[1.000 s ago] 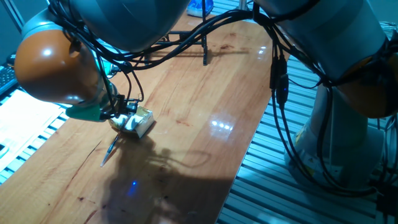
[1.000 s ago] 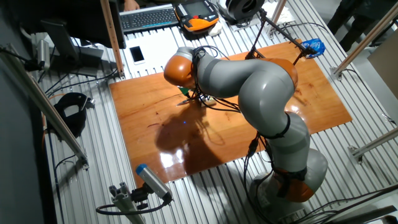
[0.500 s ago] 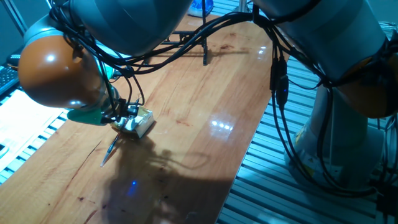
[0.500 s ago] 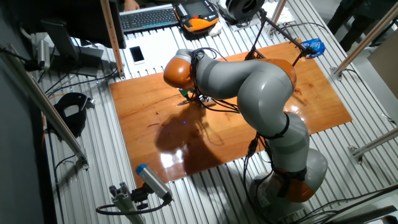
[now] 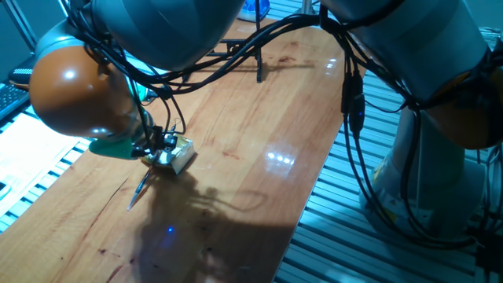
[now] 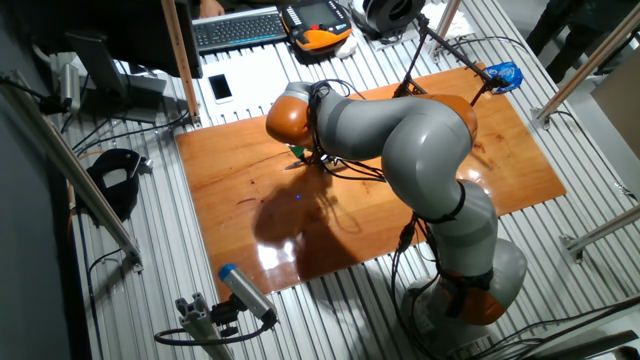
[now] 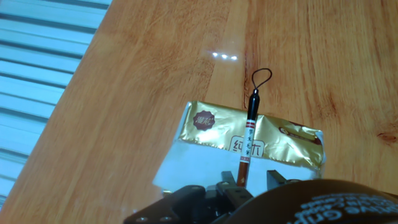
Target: Place the brush on the pen rack
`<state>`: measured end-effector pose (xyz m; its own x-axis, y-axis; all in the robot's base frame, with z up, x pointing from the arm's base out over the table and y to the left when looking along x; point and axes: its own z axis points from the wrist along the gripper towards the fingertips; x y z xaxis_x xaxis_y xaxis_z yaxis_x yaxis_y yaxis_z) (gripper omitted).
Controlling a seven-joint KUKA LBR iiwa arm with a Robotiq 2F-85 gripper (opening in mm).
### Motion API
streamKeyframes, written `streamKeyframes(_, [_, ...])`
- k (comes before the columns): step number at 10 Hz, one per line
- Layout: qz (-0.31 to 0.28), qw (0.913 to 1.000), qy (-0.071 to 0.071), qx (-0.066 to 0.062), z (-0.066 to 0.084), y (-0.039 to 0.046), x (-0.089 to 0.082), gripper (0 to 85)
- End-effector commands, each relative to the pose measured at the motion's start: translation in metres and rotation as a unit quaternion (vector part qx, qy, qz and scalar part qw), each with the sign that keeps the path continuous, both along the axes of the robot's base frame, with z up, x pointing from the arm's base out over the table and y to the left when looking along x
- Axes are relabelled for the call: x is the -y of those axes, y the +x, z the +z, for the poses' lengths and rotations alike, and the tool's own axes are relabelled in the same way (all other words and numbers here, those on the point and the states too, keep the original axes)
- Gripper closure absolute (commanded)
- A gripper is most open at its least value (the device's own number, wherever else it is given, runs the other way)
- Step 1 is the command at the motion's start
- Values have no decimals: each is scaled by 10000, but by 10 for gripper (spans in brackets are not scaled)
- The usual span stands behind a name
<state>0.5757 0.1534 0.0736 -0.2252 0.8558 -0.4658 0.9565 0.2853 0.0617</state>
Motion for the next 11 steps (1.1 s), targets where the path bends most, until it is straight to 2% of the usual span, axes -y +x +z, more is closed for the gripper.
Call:
streamKeyframes(1, [0, 10000, 5, 1, -12, 13, 5, 510])
streamKeyframes(4, [-10, 10000, 7, -2, -53, 47, 8, 510])
streamKeyframes(5, [-7, 10000, 13, -12, -59, 47, 9, 680])
streamKeyframes(10, [0, 10000, -25, 1, -71, 49, -4, 680])
streamKeyframes(11, [3, 10000, -64, 8, -69, 49, -4, 510])
